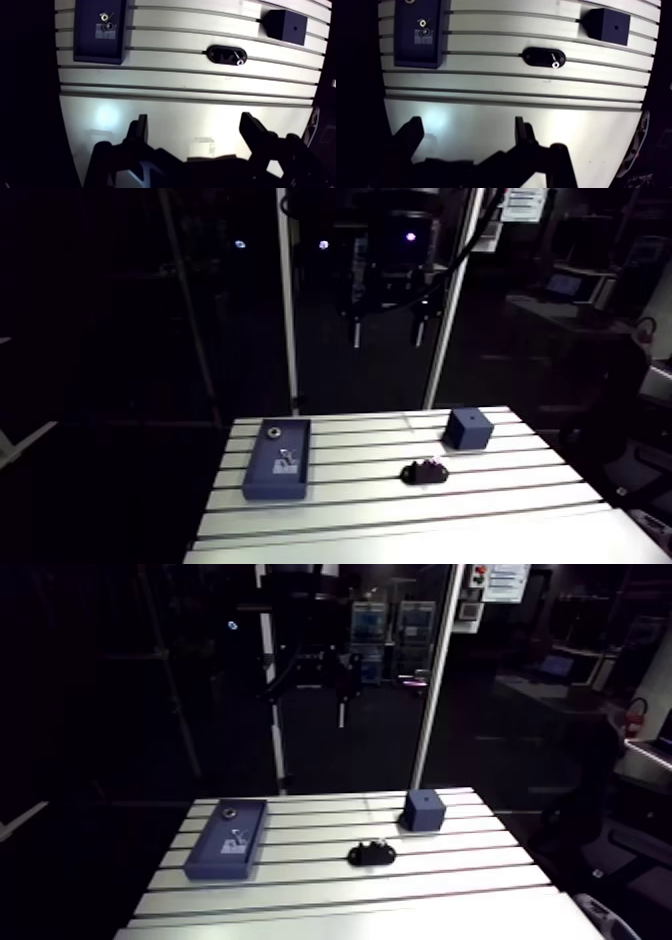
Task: Pick up the M10 bolt and insert it into the hole until fully seated.
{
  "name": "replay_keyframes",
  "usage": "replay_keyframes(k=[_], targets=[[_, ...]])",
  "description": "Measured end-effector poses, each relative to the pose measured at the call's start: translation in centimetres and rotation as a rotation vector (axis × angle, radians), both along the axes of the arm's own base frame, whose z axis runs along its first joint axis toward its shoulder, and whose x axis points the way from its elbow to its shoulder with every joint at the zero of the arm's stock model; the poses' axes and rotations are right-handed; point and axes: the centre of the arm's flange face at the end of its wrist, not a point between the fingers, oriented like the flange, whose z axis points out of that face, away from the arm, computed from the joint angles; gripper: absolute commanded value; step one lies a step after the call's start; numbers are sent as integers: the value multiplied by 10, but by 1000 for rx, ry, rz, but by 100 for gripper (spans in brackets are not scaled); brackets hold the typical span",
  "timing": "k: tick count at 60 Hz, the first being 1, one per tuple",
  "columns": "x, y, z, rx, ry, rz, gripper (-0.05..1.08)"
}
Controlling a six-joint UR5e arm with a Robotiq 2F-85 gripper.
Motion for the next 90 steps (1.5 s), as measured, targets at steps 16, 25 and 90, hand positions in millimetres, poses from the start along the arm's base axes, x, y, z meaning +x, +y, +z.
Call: replay_keyframes(k=[16,25,90], targets=[[-5,48,-18,40,46,-10,1],[-9,69,-37,58,95,0,1],[-15,112,-152,27,138,-66,4]])
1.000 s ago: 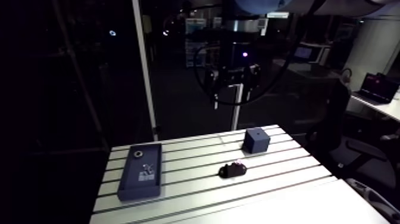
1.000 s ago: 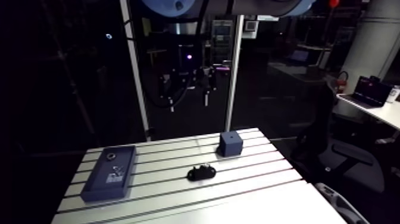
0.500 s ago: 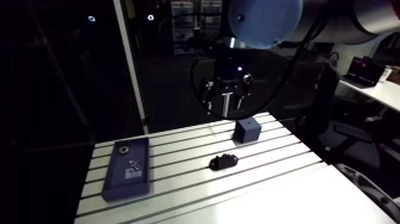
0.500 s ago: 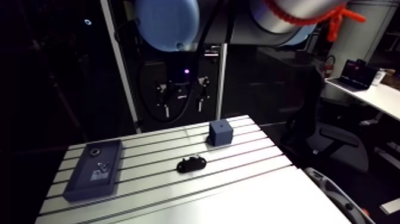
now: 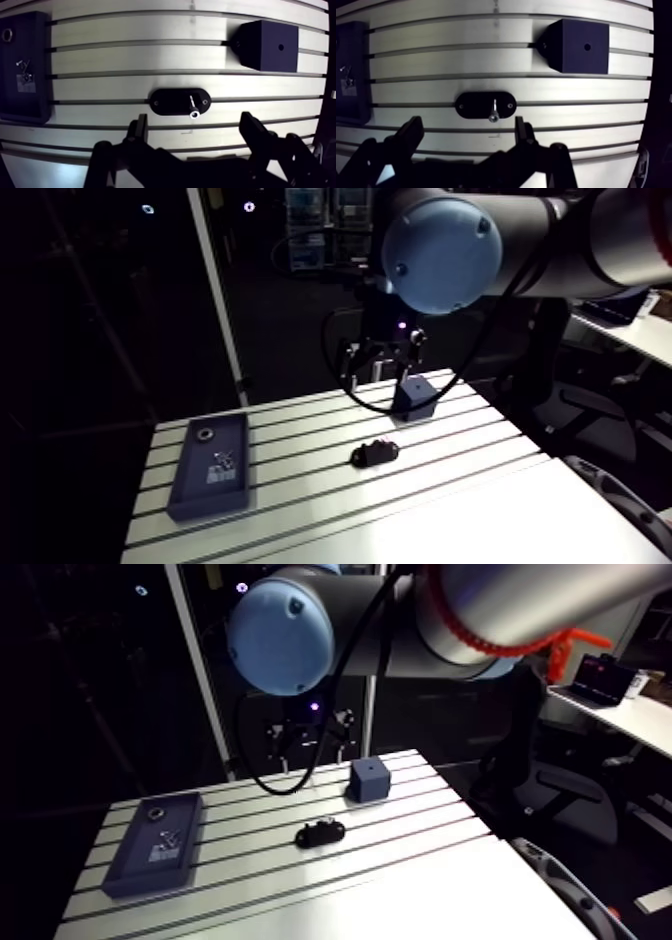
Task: Pick up the M10 bolt and insert it into the hole until fully seated.
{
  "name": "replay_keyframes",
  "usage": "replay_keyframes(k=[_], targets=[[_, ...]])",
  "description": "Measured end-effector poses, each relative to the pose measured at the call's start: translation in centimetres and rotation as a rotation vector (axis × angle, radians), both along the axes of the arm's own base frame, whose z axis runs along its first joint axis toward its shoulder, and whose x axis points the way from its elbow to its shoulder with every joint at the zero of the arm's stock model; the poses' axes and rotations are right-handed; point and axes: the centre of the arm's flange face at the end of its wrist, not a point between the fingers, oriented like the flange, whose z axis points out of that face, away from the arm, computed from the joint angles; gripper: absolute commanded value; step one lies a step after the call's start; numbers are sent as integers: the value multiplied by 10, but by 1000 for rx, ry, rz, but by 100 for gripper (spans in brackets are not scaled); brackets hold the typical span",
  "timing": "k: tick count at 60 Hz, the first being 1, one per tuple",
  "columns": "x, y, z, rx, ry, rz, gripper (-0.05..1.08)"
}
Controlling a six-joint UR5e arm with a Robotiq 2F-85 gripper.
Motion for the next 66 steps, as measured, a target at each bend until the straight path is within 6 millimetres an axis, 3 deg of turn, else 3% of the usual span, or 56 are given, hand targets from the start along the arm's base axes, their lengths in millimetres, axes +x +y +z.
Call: replay_keyframes(k=[16,28,66], targets=[[3,3,-19,20,-15,-18,29],[2,6,-34,22,-19,-16,37],[6,25,-64,-1,-53,-43,39]])
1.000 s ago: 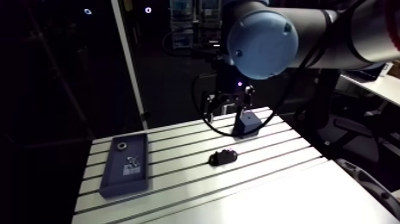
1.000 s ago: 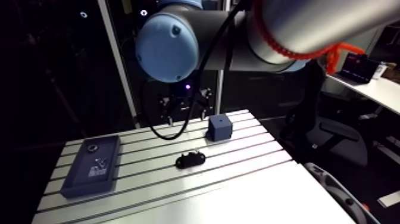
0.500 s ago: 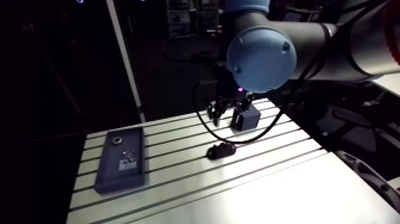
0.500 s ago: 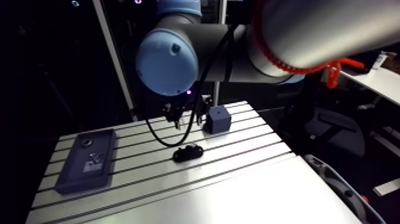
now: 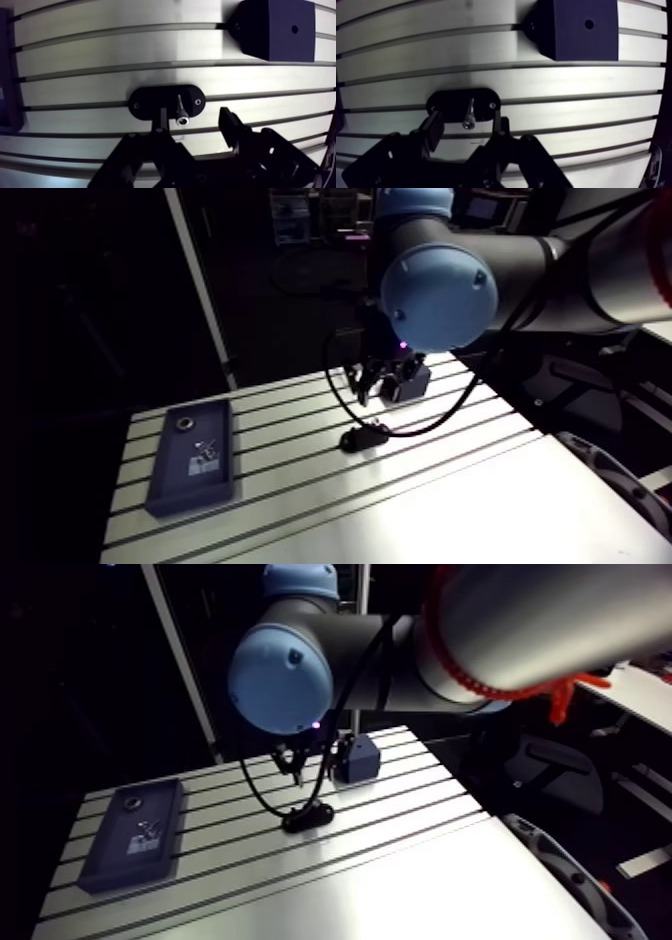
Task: Pick up the M10 bolt and insert it into the hole until fully seated.
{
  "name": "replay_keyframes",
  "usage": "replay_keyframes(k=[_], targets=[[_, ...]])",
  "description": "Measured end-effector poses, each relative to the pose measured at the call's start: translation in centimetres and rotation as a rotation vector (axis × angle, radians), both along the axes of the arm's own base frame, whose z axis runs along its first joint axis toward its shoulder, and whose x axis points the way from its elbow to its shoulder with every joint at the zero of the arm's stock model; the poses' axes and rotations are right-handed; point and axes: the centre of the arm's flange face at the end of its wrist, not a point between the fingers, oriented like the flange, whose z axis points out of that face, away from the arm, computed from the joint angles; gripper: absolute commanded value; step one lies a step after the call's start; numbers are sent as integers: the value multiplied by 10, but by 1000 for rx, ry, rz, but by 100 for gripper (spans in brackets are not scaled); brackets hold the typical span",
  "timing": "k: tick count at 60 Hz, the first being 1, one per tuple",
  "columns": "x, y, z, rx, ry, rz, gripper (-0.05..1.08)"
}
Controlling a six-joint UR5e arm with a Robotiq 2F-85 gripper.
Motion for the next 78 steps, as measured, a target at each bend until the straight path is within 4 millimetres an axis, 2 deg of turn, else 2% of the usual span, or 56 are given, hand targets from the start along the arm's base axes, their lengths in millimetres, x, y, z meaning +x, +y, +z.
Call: replay_keyframes(k=[37,78], targets=[[10,-6,-13,-6,-24,2,43],[8,-3,-27,-7,-38,0,44]])
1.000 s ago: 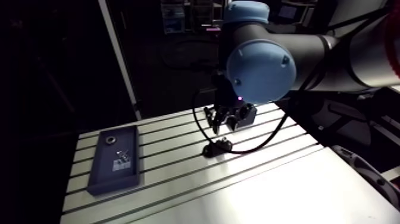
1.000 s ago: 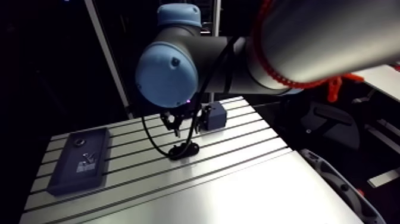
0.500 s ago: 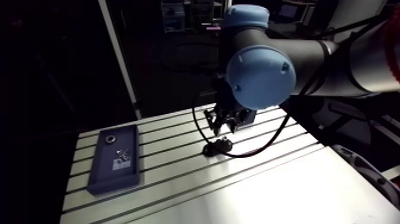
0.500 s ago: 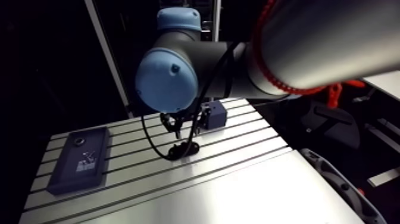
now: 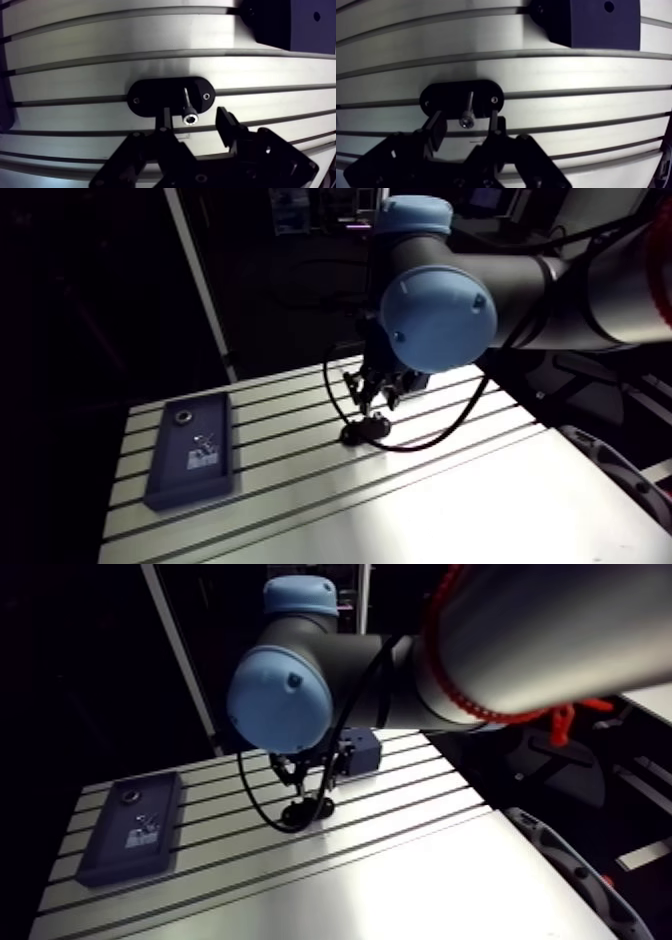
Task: Pick up the M10 bolt and insert it into the hole until fully seated.
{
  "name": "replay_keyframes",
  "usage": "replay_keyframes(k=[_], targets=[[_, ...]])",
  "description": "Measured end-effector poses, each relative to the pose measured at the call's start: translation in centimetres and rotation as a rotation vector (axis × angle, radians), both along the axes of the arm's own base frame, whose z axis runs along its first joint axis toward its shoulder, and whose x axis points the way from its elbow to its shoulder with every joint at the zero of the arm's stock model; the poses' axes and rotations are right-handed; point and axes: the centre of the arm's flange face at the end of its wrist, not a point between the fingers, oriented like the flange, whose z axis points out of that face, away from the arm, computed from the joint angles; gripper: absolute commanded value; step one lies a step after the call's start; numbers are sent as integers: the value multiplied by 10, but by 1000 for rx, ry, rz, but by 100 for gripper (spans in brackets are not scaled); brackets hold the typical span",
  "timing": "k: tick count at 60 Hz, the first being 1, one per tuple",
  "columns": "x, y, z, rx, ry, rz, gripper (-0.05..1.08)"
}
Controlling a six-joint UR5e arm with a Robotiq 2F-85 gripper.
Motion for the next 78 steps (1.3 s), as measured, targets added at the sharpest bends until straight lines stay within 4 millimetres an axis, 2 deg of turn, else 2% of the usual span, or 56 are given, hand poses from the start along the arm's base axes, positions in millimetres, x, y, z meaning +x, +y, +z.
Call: replay_keyframes(k=[78], targets=[[5,-3,-7,-2,-19,0,54]])
